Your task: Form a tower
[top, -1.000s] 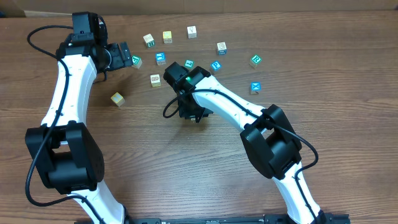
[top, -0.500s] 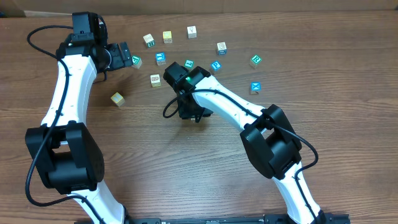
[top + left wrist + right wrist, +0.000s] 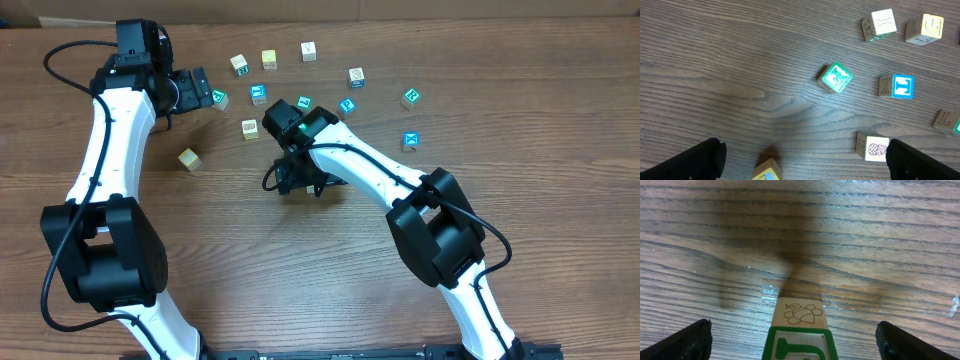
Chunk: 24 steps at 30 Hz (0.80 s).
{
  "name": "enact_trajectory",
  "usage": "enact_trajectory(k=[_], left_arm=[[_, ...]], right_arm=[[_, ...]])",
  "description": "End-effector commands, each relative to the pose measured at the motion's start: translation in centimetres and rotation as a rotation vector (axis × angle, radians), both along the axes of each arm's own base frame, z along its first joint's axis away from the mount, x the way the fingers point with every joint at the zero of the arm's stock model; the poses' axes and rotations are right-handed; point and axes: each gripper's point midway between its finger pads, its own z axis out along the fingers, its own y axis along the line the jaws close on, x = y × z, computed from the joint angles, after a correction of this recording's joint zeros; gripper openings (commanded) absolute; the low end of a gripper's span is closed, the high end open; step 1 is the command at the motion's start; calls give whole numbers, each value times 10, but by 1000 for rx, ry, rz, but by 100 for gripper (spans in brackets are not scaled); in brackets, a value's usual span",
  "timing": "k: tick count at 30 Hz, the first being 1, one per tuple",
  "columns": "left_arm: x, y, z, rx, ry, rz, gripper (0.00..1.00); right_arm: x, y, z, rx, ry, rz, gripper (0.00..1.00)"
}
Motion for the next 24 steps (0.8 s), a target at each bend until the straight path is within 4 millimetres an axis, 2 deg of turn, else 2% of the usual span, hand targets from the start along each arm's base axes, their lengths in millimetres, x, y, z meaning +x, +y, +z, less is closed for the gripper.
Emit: enact_trajectory(k=[1, 13, 17, 24], left_arm=[[0, -3, 13, -2, -31, 2, 100], [0, -3, 13, -2, -31, 2, 99], [0, -3, 13, -2, -31, 2, 99], [0, -3, 13, -2, -31, 2, 100]], right_arm=[[0, -3, -4, -10, 6, 7, 100], [13, 8, 14, 26, -39, 7, 100], [18, 5, 21, 7, -63, 4, 100], [23, 5, 50, -2, -84, 1, 100]])
